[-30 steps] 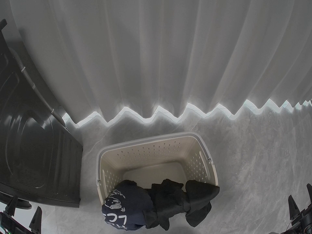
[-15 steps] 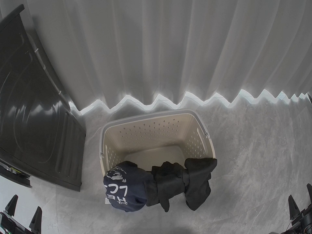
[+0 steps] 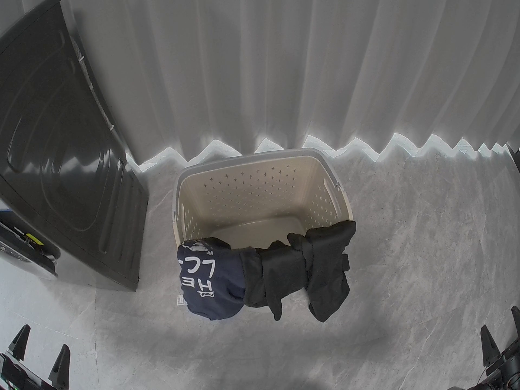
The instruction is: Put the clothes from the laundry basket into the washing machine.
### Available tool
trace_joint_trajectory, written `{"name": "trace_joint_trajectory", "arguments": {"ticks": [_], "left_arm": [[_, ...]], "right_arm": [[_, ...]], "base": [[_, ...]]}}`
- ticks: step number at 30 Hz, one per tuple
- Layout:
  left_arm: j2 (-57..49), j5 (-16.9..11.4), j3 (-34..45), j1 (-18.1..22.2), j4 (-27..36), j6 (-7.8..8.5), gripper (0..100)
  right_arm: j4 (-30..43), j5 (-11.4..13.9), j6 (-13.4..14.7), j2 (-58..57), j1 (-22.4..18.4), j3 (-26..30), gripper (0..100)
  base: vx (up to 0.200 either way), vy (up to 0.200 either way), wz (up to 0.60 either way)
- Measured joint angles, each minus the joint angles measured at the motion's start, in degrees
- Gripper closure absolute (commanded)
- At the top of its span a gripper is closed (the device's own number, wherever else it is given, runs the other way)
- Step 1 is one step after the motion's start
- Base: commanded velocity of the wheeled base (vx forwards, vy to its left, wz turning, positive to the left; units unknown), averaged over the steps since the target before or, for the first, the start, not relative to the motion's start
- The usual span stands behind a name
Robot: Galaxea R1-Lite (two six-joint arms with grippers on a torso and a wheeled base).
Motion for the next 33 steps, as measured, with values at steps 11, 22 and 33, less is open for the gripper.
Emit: {"name": "trace_joint_trajectory", "arguments": {"ticks": [11, 22, 33], "left_arm": [[0.0, 0.0, 0.0, 0.0, 0.1, 0.0, 0], [0.0, 0.0, 0.0, 0.0, 0.0, 0.0, 0], [0.0, 0.0, 0.0, 0.0, 0.1, 0.0, 0]], "right_arm": [[0.0, 0.0, 0.0, 0.0, 0.0, 0.0, 0], [0.0, 0.0, 0.0, 0.0, 0.0, 0.0, 0], [0.0, 0.0, 0.0, 0.0, 0.0, 0.0, 0]], "base": [[-0.036, 0.055, 0.0], [0.0, 0.2, 0.0], [0.0, 0.2, 0.0]]}}
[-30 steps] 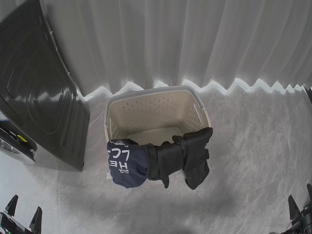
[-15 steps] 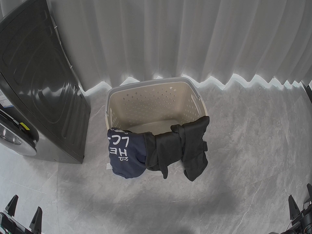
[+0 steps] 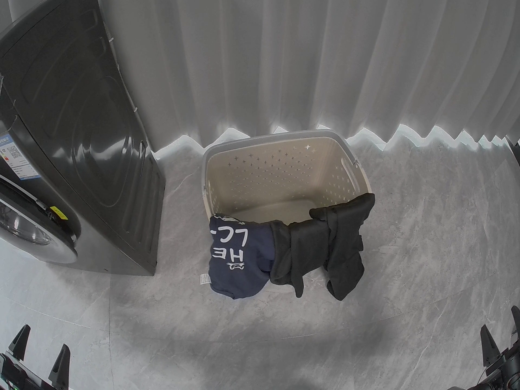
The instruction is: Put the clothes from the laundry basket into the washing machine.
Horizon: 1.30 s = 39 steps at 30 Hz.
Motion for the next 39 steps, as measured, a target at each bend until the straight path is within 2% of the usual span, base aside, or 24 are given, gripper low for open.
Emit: {"name": "trace_joint_trajectory", "arguments": {"ticks": [39], "left_arm": [[0.0, 0.0, 0.0, 0.0, 0.0, 0.01, 0]], "right_arm": [[0.1, 0.0, 0.0, 0.0, 0.0, 0.0, 0]], "base": [[0.0, 0.2, 0.0]]}}
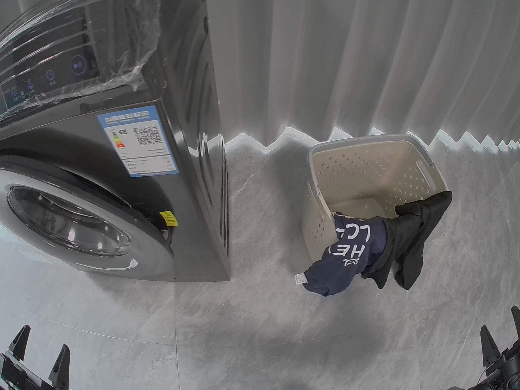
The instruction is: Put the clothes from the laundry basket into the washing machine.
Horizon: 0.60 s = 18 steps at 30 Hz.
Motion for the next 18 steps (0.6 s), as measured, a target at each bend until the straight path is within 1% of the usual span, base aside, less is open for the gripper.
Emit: {"name": "trace_joint_trajectory", "arguments": {"ticks": [18], "left_arm": [[0.0, 0.0, 0.0, 0.0, 0.0, -0.01, 0]], "right_arm": [[0.0, 0.0, 0.0, 0.0, 0.0, 0.0, 0]], "base": [[0.0, 0.2, 0.0]]}}
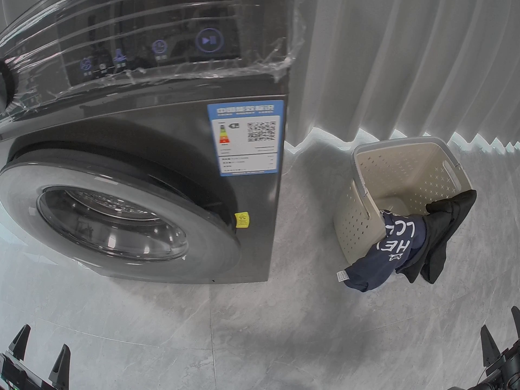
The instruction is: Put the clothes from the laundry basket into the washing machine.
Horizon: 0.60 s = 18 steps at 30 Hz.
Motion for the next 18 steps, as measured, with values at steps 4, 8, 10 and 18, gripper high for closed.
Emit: {"name": "trace_joint_trajectory", "arguments": {"ticks": [4, 8, 10, 18], "left_arm": [[0.0, 0.0, 0.0, 0.0, 0.0, 0.0, 0], [0.0, 0.0, 0.0, 0.0, 0.0, 0.0, 0], [0.0, 0.0, 0.0, 0.0, 0.1, 0.0, 0], [0.0, 0.0, 0.0, 0.0, 0.1, 0.01, 0]], "right_arm": [[0.0, 0.0, 0.0, 0.0, 0.0, 0.0, 0], [0.0, 0.0, 0.0, 0.0, 0.0, 0.0, 0], [0.0, 0.0, 0.0, 0.0, 0.0, 0.0, 0], [-0.1, 0.0, 0.0, 0.0, 0.0, 0.0, 0]], "base": [[0.0, 0.2, 0.0], [0.0, 0.2, 0.0], [0.0, 0.2, 0.0], [0.0, 0.2, 0.0]]}}
